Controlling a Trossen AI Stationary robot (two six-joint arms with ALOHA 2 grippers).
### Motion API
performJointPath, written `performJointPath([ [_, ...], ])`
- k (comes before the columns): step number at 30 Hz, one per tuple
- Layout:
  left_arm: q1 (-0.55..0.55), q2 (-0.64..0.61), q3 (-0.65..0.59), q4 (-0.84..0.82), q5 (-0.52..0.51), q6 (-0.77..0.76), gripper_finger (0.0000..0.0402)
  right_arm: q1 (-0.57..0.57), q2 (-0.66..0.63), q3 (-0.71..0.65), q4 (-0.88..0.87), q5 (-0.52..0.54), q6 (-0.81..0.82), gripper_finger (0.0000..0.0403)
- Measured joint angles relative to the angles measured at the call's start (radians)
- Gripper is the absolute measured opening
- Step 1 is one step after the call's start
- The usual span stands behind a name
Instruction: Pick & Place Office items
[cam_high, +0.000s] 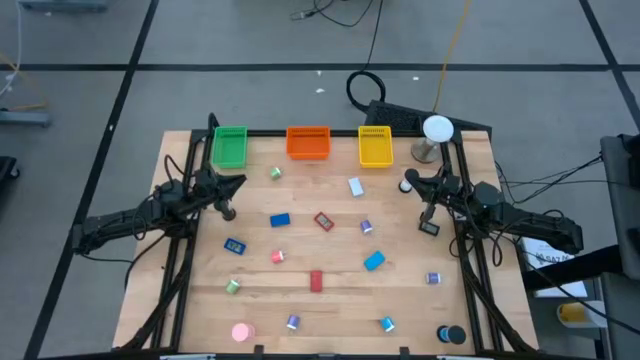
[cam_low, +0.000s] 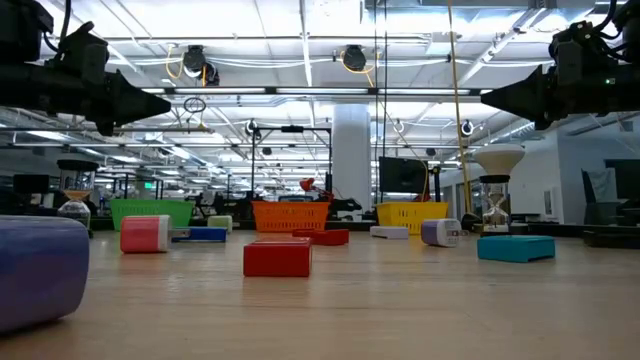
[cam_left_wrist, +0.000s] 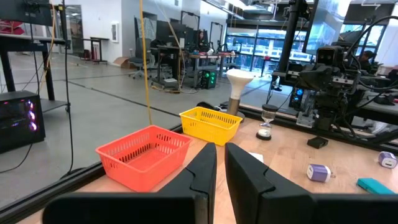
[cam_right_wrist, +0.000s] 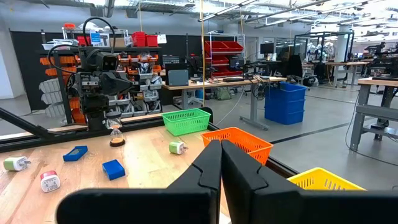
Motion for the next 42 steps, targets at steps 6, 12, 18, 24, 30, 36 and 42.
performJointPath([
  [6, 0.000, 0.000, 0.000, 0.000, 0.000, 0.000, 0.0037, 0.000, 0.000, 0.000, 0.000, 0.000, 0.000, 0.0004],
  [12, 0.000, 0.000, 0.000, 0.000, 0.000, 0.000, 0.0037, 0.000, 0.000, 0.000, 0.000, 0.000, 0.000, 0.0004],
  [18, 0.000, 0.000, -0.001, 0.016, -0.010, 0.005, 0.0037, 0.000, 0.000, 0.000, 0.000, 0.000, 0.000, 0.0004],
  [24, 0.002, 0.000, -0.001, 0.167, -0.043, 0.155, 0.0037, 0.000, 0.000, 0.000, 0.000, 0.000, 0.000, 0.0004],
  [30, 0.002, 0.000, 0.021, 0.178, -0.001, 0.209, 0.0037, 0.000, 0.000, 0.000, 0.000, 0.000, 0.000, 0.0004],
  [36, 0.002, 0.000, 0.025, 0.152, -0.001, 0.211, 0.0037, 0.000, 0.000, 0.000, 0.000, 0.000, 0.000, 0.0004],
  [42, -0.002, 0.004, 0.025, 0.044, 0.010, 0.141, 0.0037, 0.000, 0.000, 0.000, 0.000, 0.000, 0.000, 0.0004],
])
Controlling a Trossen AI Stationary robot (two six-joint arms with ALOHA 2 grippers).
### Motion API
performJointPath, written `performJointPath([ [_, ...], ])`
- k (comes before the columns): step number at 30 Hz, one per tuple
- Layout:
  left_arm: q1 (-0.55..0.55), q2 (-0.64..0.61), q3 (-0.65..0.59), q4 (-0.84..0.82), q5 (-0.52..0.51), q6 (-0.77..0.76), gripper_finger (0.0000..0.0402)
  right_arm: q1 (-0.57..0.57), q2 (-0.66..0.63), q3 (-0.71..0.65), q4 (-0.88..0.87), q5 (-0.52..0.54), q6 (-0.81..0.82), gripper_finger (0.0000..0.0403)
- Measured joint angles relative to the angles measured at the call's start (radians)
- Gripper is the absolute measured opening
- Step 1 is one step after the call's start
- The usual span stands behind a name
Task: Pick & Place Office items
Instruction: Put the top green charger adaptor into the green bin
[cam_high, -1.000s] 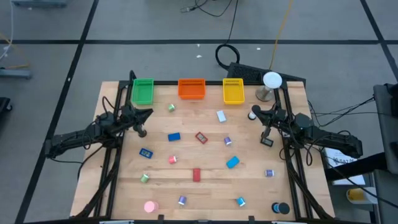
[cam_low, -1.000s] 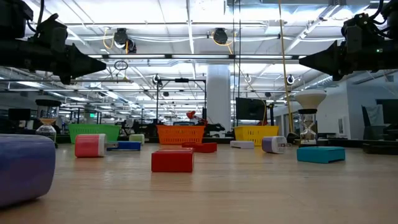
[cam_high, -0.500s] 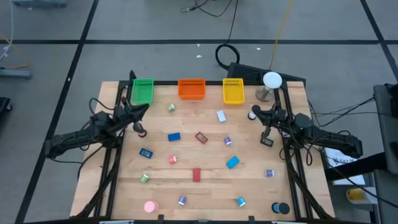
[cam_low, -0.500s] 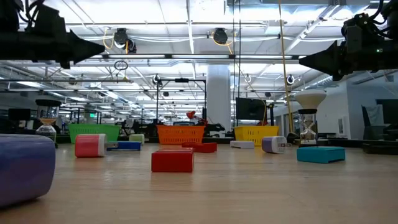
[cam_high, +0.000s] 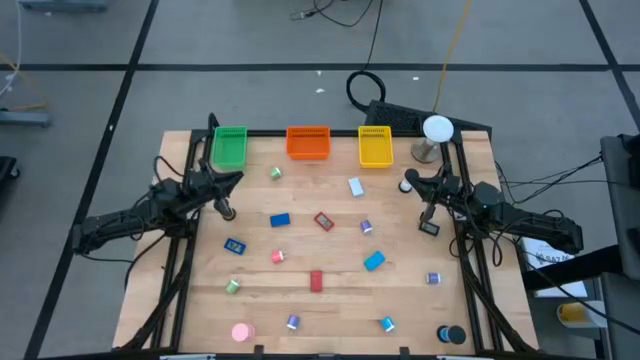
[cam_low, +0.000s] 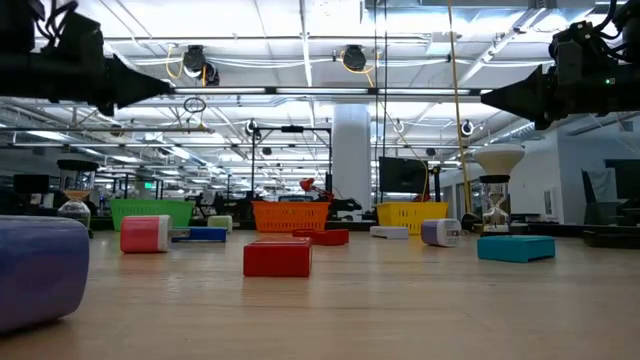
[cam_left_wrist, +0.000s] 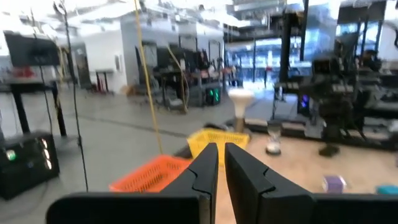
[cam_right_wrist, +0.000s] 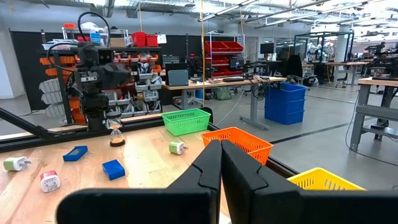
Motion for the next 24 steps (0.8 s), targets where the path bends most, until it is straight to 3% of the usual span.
performJointPath([
  [5, -0.013, 0.041, 0.000, 0.006, 0.044, -0.016, 0.0037, 0.000, 0.000, 0.000, 0.000, 0.000, 0.000, 0.0004],
  [12, -0.023, 0.062, 0.001, 0.240, 0.105, -0.221, 0.0037, 0.000, 0.000, 0.000, 0.000, 0.000, 0.000, 0.0004],
  [14, -0.022, 0.062, 0.001, 0.264, 0.097, -0.199, 0.0037, 0.000, 0.000, 0.000, 0.000, 0.000, 0.000, 0.0004],
  [19, -0.022, 0.062, 0.002, 0.176, 0.088, 0.005, 0.0037, 0.000, 0.000, 0.000, 0.000, 0.000, 0.000, 0.0004],
  [24, -0.022, 0.062, 0.002, 0.111, 0.095, -0.086, 0.0037, 0.000, 0.000, 0.000, 0.000, 0.000, 0.000, 0.0004],
])
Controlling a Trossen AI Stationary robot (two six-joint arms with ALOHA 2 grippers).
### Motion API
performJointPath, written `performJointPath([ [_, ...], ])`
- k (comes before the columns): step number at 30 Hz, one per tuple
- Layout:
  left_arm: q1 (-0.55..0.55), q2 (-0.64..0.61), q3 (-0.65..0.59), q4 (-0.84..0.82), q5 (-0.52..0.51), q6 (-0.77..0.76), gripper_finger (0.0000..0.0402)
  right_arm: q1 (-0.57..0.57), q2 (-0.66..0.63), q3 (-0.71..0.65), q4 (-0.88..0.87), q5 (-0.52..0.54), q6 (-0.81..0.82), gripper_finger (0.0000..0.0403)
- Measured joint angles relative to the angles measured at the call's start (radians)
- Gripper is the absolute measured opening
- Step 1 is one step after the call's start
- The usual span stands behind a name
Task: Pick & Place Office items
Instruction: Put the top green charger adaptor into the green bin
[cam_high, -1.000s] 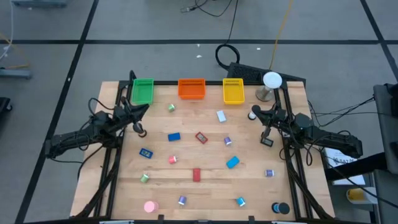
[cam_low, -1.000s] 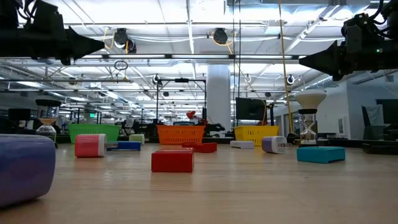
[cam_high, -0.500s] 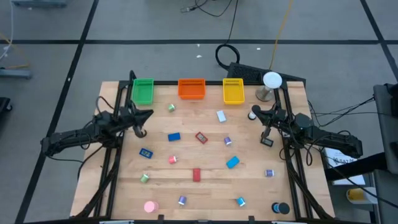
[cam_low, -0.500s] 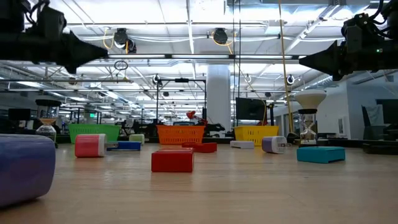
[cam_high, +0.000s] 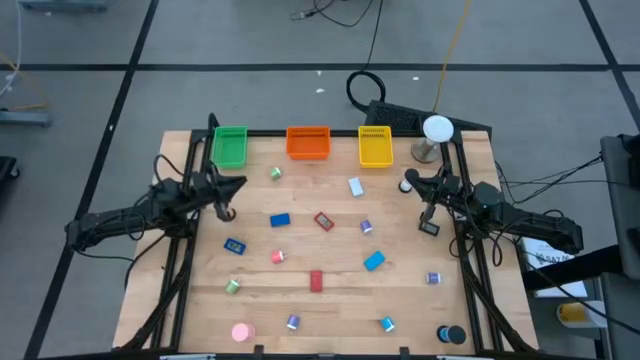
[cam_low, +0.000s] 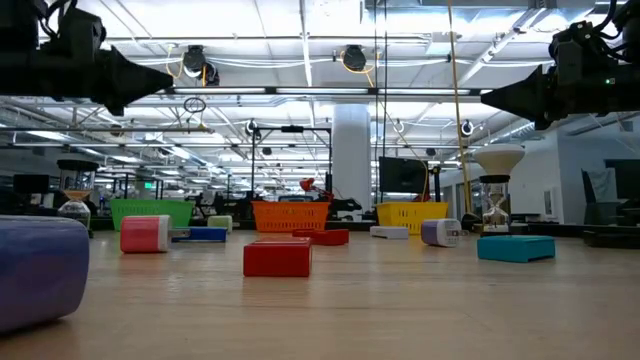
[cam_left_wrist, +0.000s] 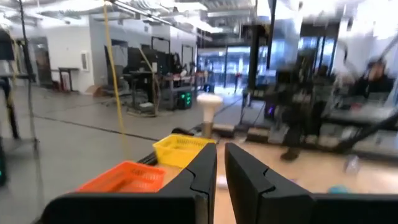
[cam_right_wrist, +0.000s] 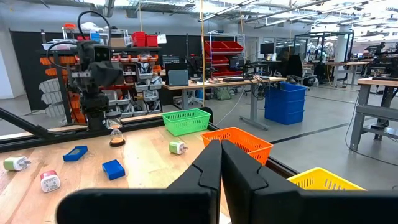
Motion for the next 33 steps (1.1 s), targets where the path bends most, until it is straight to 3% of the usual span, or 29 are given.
performJointPath([
  [16, 0.000, 0.000, 0.000, 0.163, -0.024, -0.234, 0.0037, 0.000, 0.000, 0.000, 0.000, 0.000, 0.000, 0.0004],
  [27, 0.000, 0.010, 0.000, 0.109, -0.203, -0.188, 0.0037, 0.000, 0.000, 0.000, 0.000, 0.000, 0.000, 0.0004],
  [33, -0.018, 0.093, -0.001, 0.107, -0.183, -0.213, 0.0027, 0.000, 0.000, 0.000, 0.000, 0.000, 0.000, 0.0004],
])
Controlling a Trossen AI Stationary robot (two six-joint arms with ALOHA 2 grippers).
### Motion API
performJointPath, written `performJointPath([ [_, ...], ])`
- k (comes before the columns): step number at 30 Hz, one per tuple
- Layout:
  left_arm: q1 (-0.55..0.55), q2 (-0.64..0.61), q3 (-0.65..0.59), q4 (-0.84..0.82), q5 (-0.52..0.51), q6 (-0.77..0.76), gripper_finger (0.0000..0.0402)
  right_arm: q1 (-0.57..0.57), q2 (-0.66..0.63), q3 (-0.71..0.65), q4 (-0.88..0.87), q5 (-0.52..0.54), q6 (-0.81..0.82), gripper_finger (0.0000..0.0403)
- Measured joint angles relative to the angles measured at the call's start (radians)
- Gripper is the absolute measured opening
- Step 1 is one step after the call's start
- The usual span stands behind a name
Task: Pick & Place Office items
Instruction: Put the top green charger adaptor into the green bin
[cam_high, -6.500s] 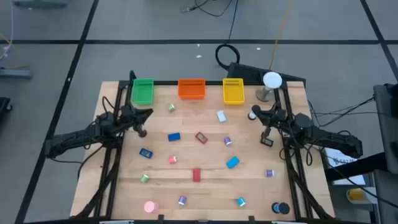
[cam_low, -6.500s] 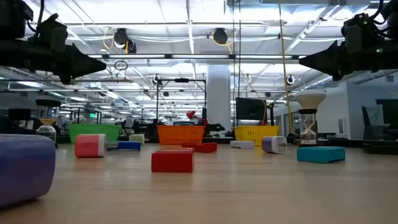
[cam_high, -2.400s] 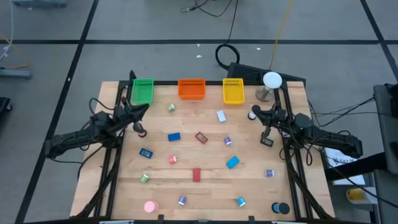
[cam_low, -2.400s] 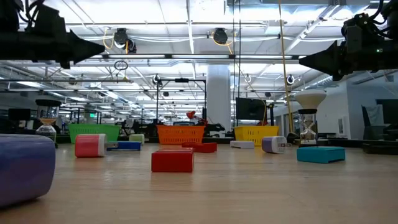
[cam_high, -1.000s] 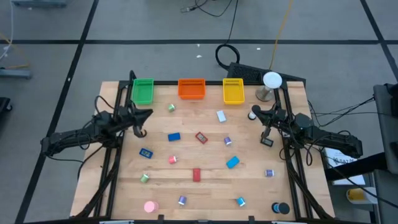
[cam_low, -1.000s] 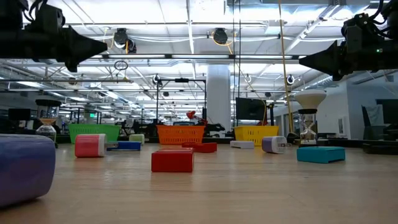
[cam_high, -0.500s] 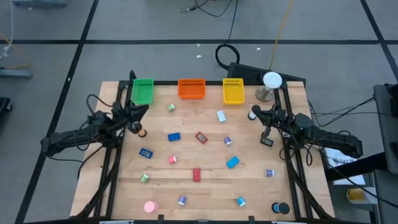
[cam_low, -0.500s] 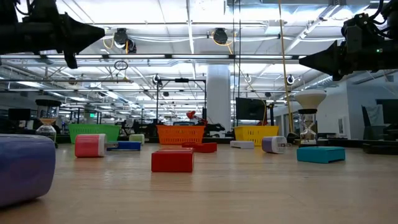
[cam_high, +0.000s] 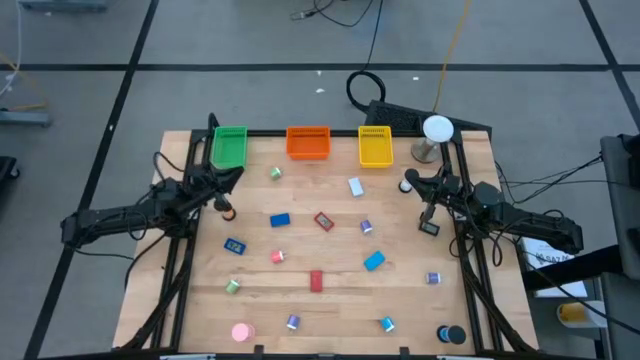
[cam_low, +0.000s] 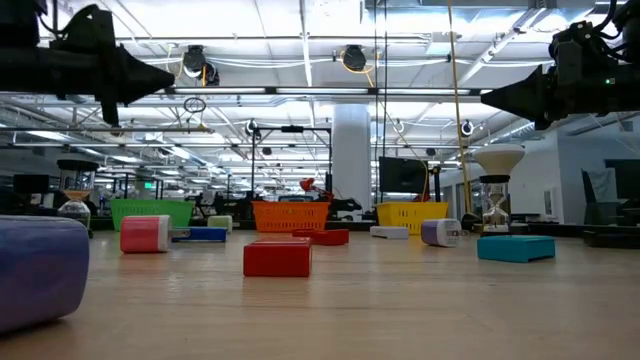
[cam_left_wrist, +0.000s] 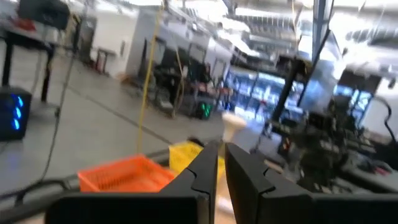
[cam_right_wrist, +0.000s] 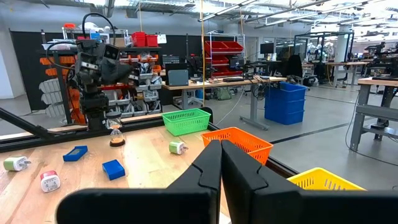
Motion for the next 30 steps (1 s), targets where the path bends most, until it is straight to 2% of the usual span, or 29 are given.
performJointPath([
  [3, -0.017, 0.069, 0.000, 0.021, -0.024, 0.004, 0.0006, 0.000, 0.000, 0.000, 0.000, 0.000, 0.000, 0.0004],
  [7, -0.040, 0.157, 0.000, 0.098, -0.085, 0.038, 0.0006, 0.000, 0.000, 0.000, 0.000, 0.000, 0.000, 0.0004],
  [12, -0.056, 0.241, 0.024, 0.144, -0.111, 0.056, 0.0005, 0.000, 0.000, 0.000, 0.000, 0.000, 0.000, 0.0004],
  [21, -0.068, 0.417, 0.257, -0.070, -0.141, 0.079, 0.0005, 0.000, 0.000, 0.000, 0.000, 0.000, 0.000, 0.0004],
  [30, -0.068, 0.563, 0.390, -0.055, -0.119, 0.008, 0.0016, 0.000, 0.000, 0.000, 0.000, 0.000, 0.000, 0.0004],
])
